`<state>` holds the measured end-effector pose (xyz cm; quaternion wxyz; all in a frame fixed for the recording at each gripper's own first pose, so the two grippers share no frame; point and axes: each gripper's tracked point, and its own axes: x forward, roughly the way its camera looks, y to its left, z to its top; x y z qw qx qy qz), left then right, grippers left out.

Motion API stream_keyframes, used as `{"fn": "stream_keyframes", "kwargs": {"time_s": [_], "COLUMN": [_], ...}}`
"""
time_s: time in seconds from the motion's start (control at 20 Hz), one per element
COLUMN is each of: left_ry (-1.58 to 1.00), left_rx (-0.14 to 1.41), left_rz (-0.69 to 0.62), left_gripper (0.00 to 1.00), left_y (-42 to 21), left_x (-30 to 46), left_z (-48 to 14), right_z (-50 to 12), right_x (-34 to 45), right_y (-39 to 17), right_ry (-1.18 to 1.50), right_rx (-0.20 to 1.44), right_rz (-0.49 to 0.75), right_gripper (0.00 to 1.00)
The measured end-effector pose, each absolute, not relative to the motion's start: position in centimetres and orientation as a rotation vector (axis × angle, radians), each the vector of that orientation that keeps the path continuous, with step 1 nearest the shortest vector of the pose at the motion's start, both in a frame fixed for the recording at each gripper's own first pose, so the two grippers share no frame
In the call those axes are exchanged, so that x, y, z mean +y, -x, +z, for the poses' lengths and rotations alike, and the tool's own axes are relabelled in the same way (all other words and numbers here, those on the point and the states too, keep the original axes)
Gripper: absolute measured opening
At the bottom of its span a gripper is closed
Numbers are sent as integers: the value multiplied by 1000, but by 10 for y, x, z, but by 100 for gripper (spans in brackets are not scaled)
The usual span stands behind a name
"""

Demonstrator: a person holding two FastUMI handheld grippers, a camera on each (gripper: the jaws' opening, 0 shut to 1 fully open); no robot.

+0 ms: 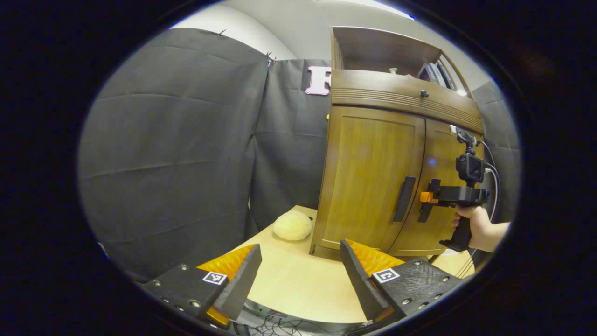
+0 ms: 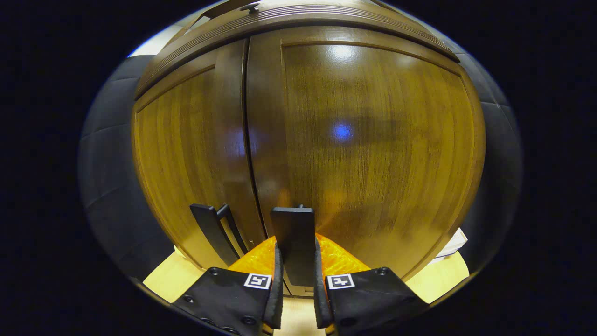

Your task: Open the right door of the double-door shoe cabinet with the right hand, and open the left door with the left hand.

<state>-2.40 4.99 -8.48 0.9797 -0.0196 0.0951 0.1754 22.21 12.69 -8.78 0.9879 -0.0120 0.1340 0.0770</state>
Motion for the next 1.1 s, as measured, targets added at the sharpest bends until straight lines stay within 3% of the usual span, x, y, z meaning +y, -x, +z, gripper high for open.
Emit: {"fn": "stream_keyframes", "kwargs": {"time_s": [0.15,0.25,0.35,0.65,1.1], "left_ry": [40,48,50,20,45], "left_rx": [186,187,187,160,180], "left_rz": [346,335,319,288,274], "left_gripper": [99,99,99,99,99], "left_y": [24,24,23,24,55], "left_x": [48,50,50,42,43], "left_z": [-81,-83,-84,-75,-86], "right_z": [-82,-88,-90,-91,-91], "right_x": [130,129,126,126,126], "right_y": [-212,-221,-220,-216,-217], "right_ry": [27,34,50,56,59], "right_rx": [277,286,283,298,301], "right_rz": [229,241,229,223,232], "right_gripper": [10,2,10,5,9]}}
